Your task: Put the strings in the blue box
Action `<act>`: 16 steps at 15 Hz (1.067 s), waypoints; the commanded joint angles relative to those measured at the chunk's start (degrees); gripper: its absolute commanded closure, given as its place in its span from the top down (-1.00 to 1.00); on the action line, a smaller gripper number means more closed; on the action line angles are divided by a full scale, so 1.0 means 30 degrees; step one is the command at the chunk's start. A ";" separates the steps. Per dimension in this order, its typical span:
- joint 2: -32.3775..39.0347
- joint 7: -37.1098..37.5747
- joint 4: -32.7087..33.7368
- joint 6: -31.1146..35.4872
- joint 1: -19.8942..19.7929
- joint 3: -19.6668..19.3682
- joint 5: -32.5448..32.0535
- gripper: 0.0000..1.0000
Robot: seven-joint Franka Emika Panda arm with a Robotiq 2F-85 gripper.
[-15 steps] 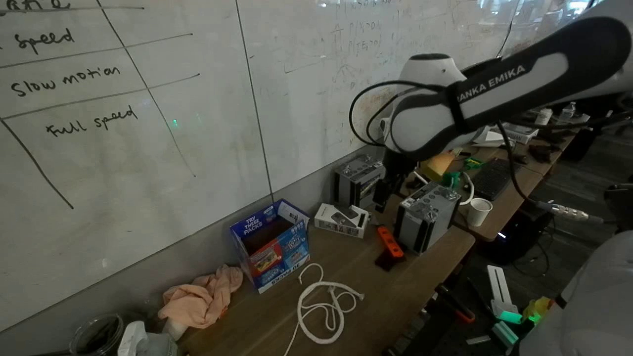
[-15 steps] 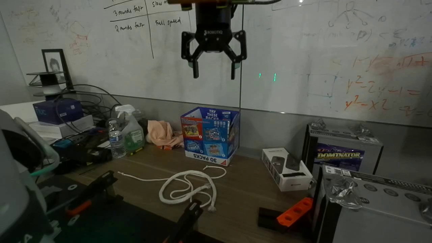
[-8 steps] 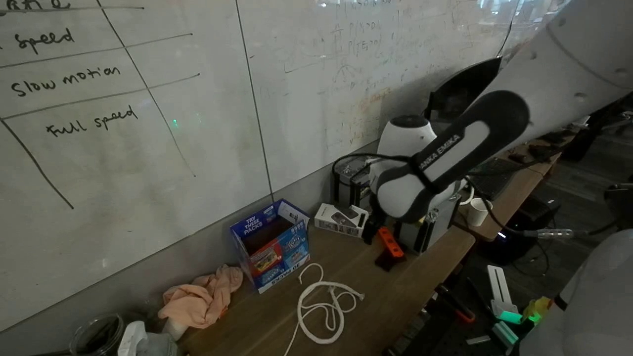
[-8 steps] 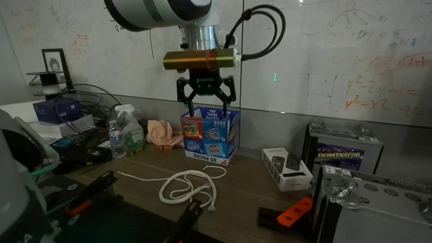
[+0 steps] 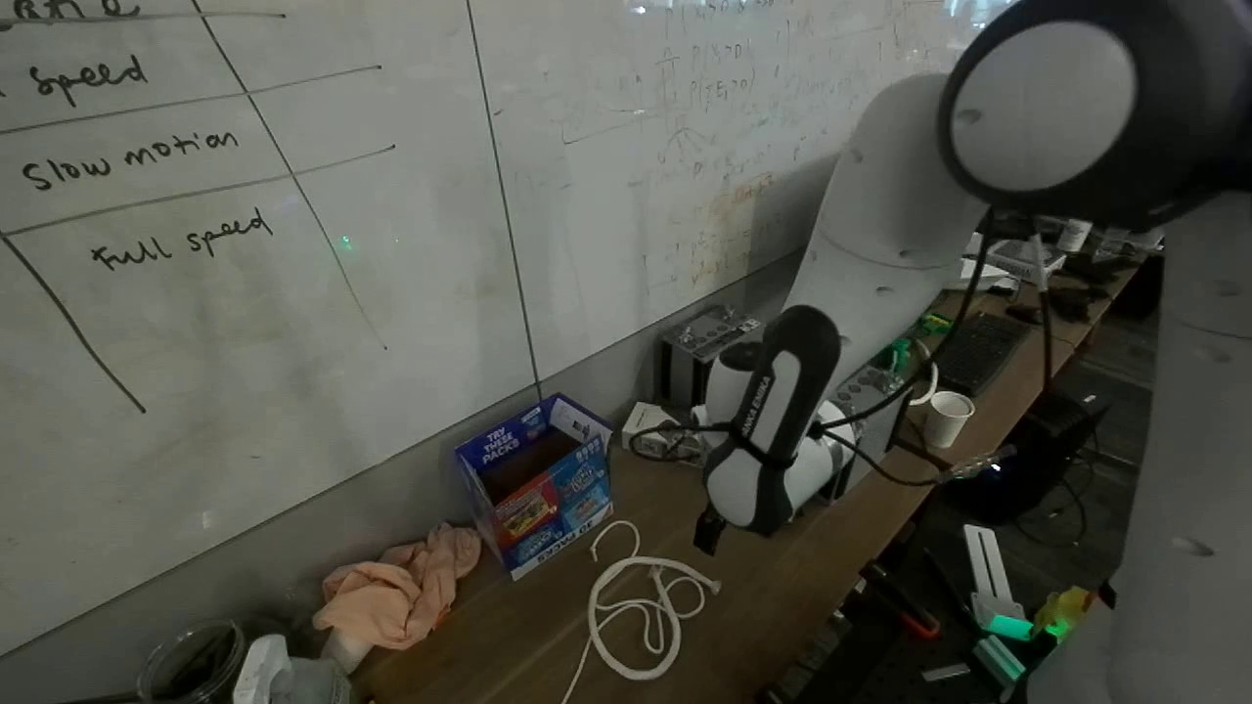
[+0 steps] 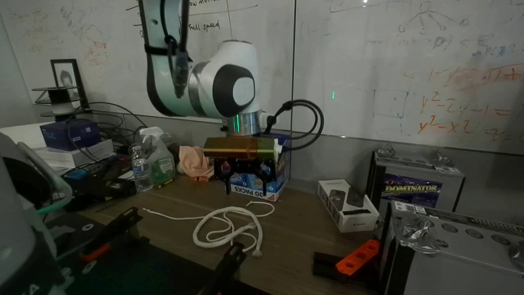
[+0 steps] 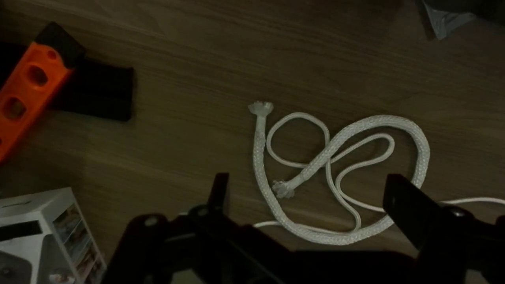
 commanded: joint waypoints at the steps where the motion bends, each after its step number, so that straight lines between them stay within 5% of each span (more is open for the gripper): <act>1: 0.3738 0.0573 0.2531 0.0707 -0.0584 0.0739 -0.0645 1.00; 16: 1.1456 0.1127 0.9709 0.0090 -0.0588 0.1428 -0.0873 1.00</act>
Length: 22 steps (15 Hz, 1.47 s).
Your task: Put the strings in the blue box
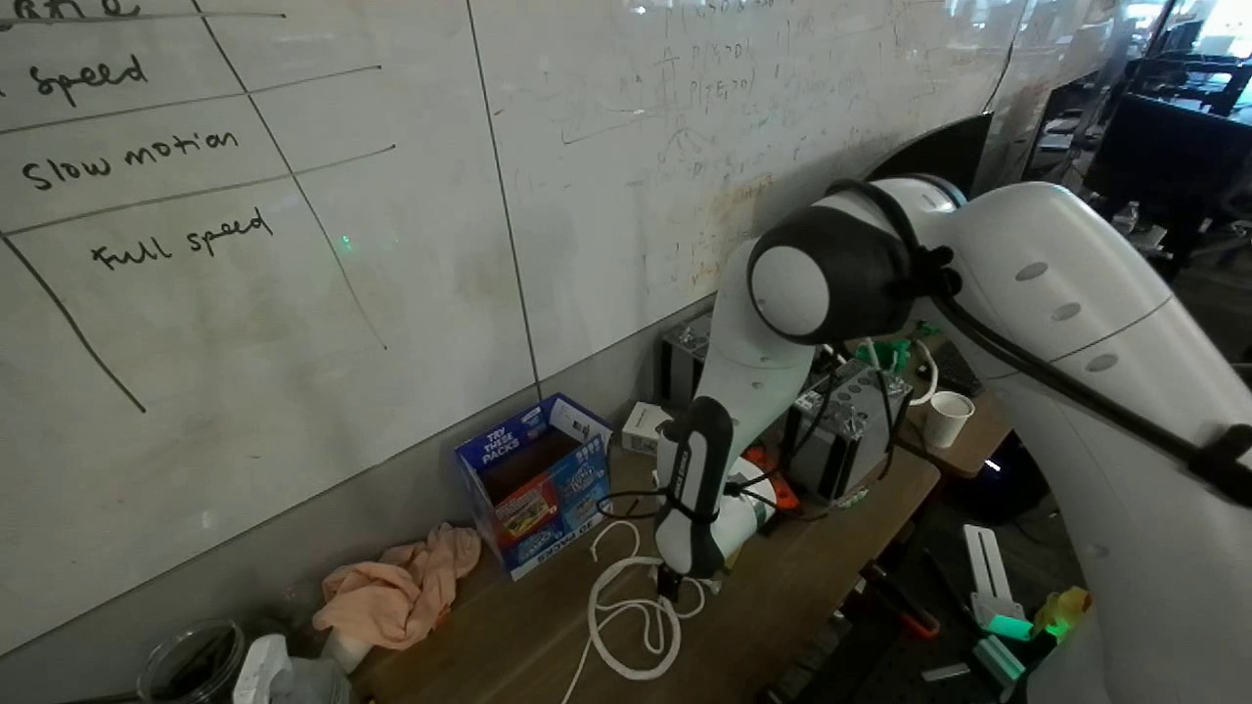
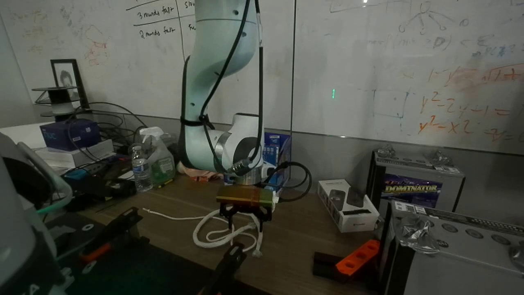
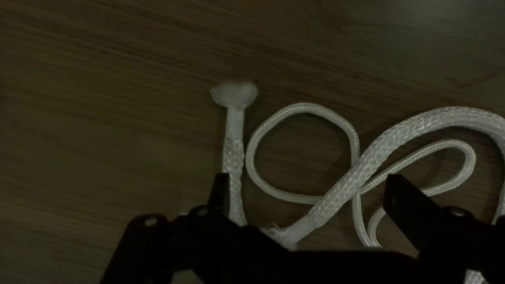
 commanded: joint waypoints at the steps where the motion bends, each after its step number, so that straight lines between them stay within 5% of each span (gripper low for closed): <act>1: 0.1516 0.0359 0.2001 -0.0343 -0.0635 0.0644 -0.0570 1.00; 8: 0.2873 0.0054 0.3865 -0.0579 -0.1509 0.1286 -0.0703 1.00; 22: 0.2636 0.0340 0.3970 -0.1321 0.0070 -0.0492 -0.1922 1.00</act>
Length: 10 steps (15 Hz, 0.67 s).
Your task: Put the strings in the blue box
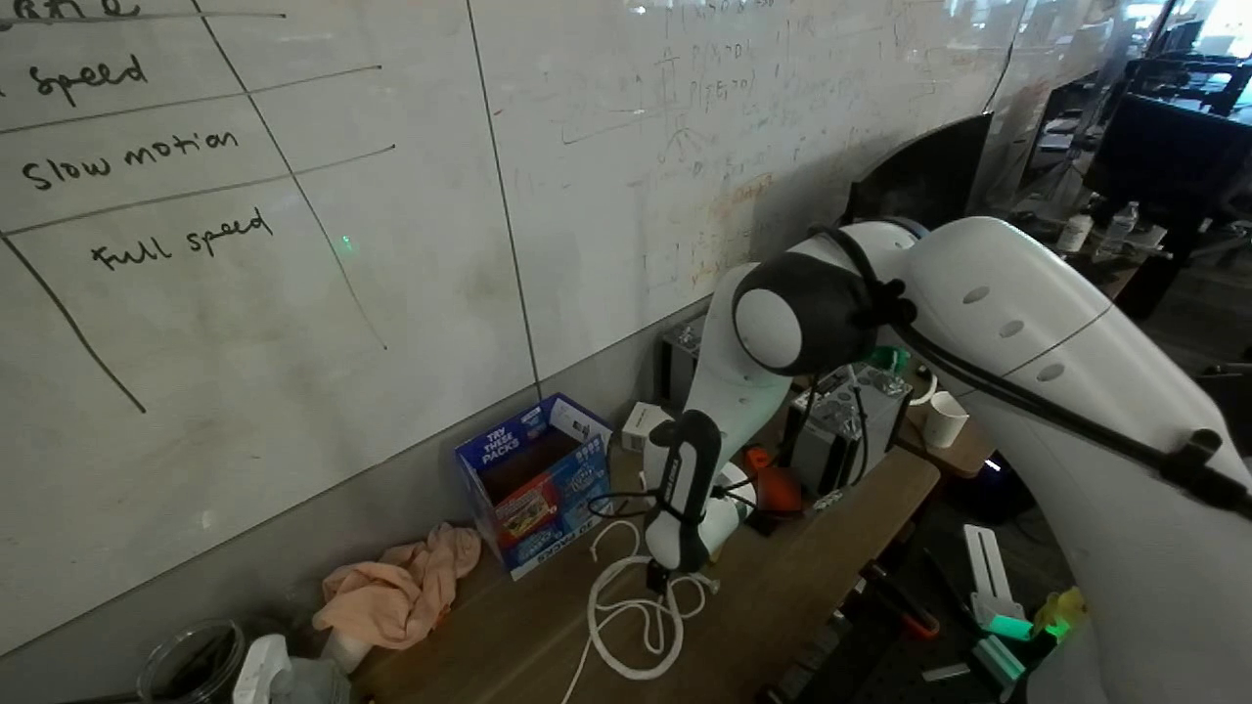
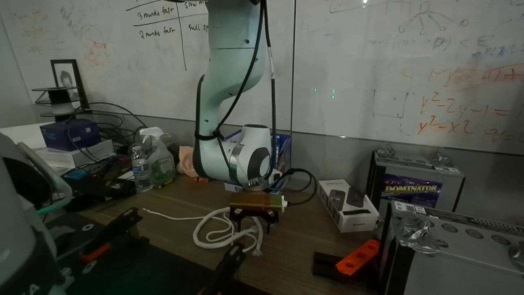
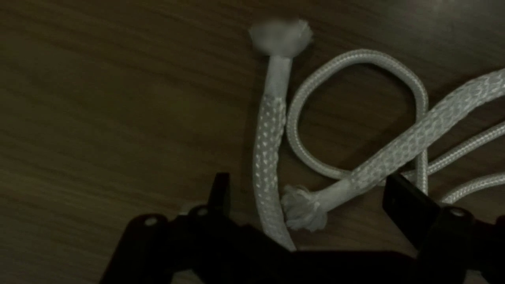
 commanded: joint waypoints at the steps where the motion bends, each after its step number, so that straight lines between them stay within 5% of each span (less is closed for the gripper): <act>1: 0.0081 0.0380 0.0332 -0.0422 0.0450 -0.0428 -0.0447 1.00; 10: 0.0144 0.1931 0.0225 -0.0345 0.1257 -0.0985 0.0027 1.00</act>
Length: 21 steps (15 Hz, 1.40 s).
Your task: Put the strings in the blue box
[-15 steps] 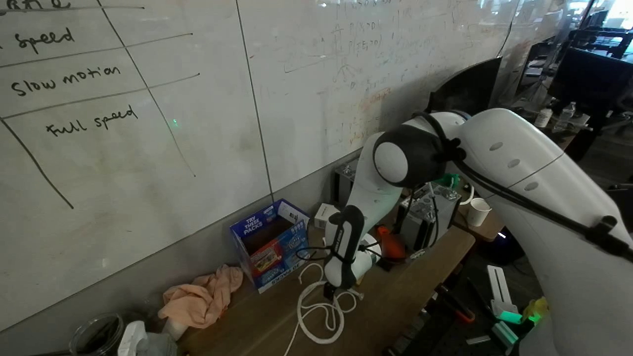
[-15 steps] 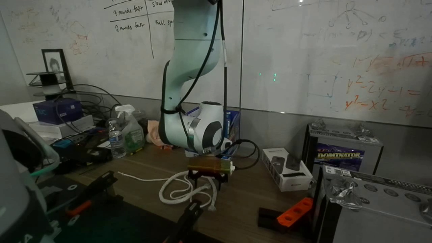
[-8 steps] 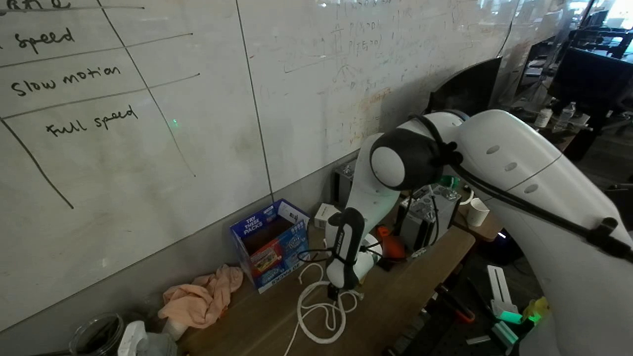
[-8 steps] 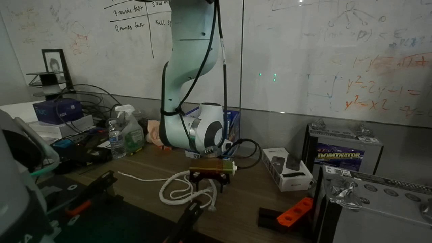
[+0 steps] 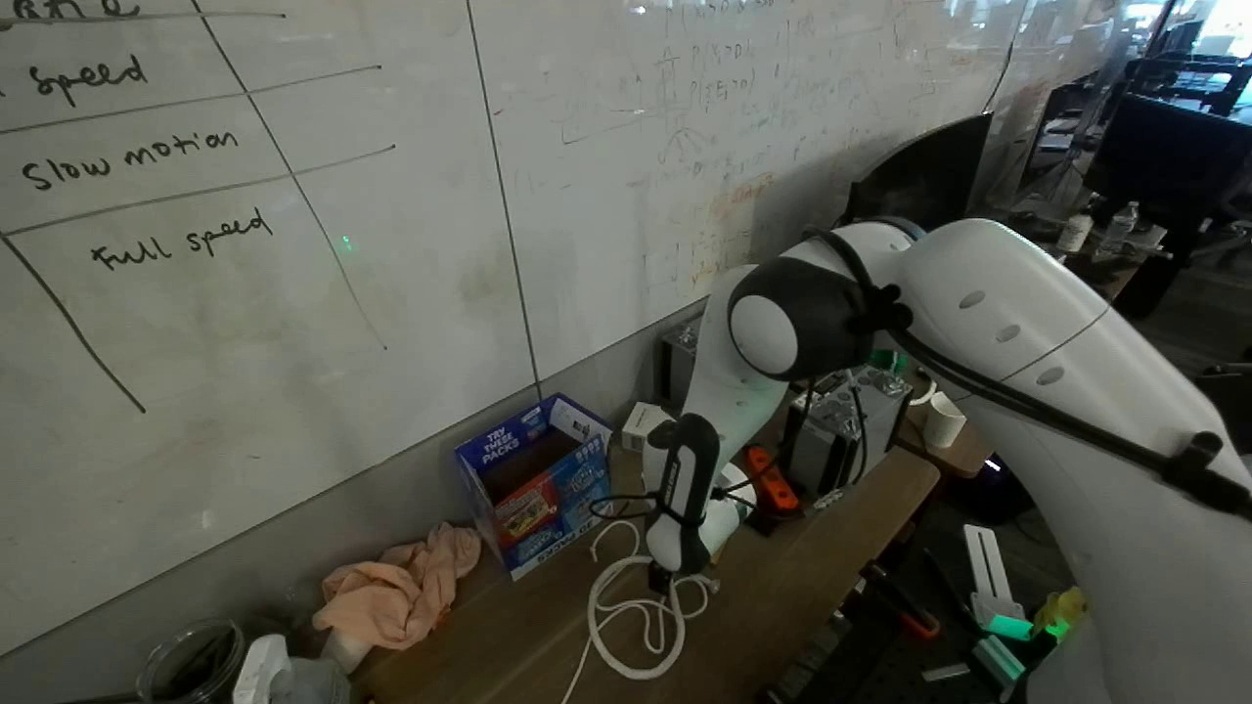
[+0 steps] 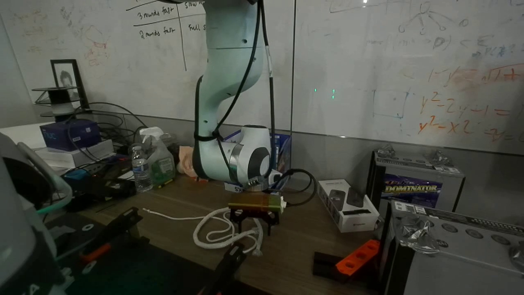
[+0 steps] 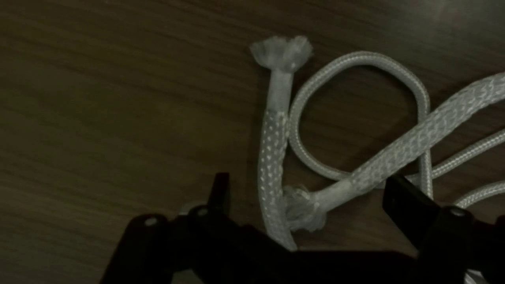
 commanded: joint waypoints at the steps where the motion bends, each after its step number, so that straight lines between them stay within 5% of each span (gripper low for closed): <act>1: 0.0148 0.1092 0.0219 -0.0088 0.0786 -0.0534 0.0057 1.00; 21: 0.0170 0.3678 0.0104 -0.0852 0.1457 -0.1017 0.0683 1.00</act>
